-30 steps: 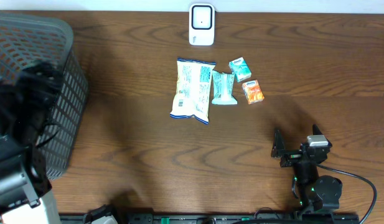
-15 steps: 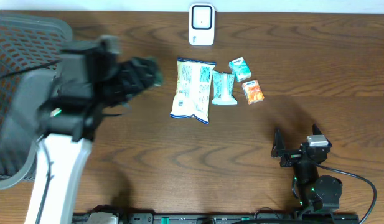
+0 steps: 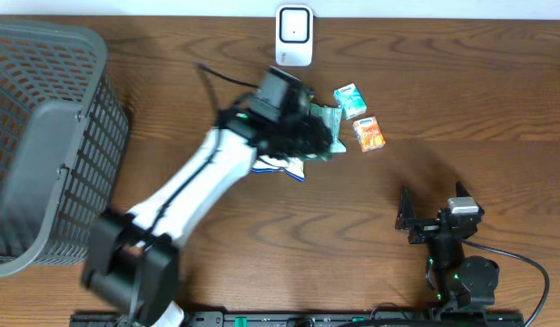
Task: Scan the item barcode
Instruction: 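Lift the Zam-Buk box out and hold it under the scanner, then set the Zam-Buk box down in front of the wipes pack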
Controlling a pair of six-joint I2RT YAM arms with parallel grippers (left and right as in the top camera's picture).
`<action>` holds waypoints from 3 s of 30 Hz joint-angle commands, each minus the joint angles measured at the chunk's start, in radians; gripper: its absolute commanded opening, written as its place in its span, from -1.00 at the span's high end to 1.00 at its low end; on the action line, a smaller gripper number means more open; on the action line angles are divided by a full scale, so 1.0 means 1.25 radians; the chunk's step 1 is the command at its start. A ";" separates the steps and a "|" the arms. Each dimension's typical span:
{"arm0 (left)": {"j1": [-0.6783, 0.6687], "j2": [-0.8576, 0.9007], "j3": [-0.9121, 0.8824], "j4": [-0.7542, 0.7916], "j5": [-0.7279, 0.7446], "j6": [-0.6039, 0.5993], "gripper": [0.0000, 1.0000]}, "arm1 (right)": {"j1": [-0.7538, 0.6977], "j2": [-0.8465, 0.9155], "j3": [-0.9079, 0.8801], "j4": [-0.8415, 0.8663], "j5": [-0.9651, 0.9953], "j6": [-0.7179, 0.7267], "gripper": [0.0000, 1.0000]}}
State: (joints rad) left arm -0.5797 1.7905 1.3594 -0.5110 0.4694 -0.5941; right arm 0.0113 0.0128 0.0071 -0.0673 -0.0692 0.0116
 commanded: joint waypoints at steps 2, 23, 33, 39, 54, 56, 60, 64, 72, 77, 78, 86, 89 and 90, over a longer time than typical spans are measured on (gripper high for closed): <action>-0.045 0.072 0.017 0.019 0.005 0.011 -0.23 | -0.004 -0.004 -0.001 -0.003 0.006 0.008 -0.99; -0.103 0.179 0.017 0.118 -0.135 0.011 -0.25 | -0.004 -0.004 -0.001 -0.003 0.006 0.008 -0.99; -0.085 0.127 0.017 0.120 -0.134 0.011 -0.25 | -0.004 -0.004 -0.001 -0.003 0.006 0.008 -0.99; -0.085 0.125 0.017 0.117 -0.135 0.011 -0.25 | -0.004 -0.004 -0.001 -0.003 0.006 0.008 -0.99; -0.085 0.125 0.017 0.102 -0.135 0.011 -0.96 | -0.004 -0.004 -0.001 -0.003 0.006 0.008 -0.98; -0.085 0.125 0.017 0.102 -0.135 0.012 -0.96 | -0.004 -0.004 -0.001 -0.003 0.006 0.008 -0.99; -0.084 0.124 0.017 0.102 -0.134 0.011 -0.96 | -0.004 -0.004 -0.001 -0.003 0.006 0.008 -0.99; -0.079 0.103 0.017 0.099 -0.134 0.011 -0.95 | -0.004 -0.004 -0.001 -0.003 0.006 0.008 -0.99; -0.046 -0.032 0.017 0.078 -0.135 0.012 -0.96 | -0.004 -0.004 -0.001 -0.003 0.006 0.008 -0.98; -0.011 -0.112 0.017 0.049 -0.143 0.015 -0.96 | -0.004 -0.004 -0.001 -0.003 0.006 0.008 -0.99; -0.002 -0.124 0.017 0.037 -0.161 0.022 -0.95 | -0.004 -0.004 -0.001 -0.003 0.006 0.008 -0.99; 0.089 -0.164 0.017 -0.165 -0.489 0.124 -0.95 | -0.004 -0.004 -0.001 -0.003 0.006 0.008 -0.98; 0.130 -0.162 0.017 -0.239 -0.515 0.125 -0.95 | -0.004 -0.004 -0.001 -0.003 0.006 0.008 -0.99; 0.145 -0.162 0.016 -0.259 -0.525 0.125 -0.95 | -0.004 -0.004 -0.001 -0.003 0.006 0.008 -0.99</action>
State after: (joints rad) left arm -0.4362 1.5967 1.3617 -0.8021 -0.0654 -0.4675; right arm 0.0113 0.0128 0.0071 -0.0673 -0.0692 0.0116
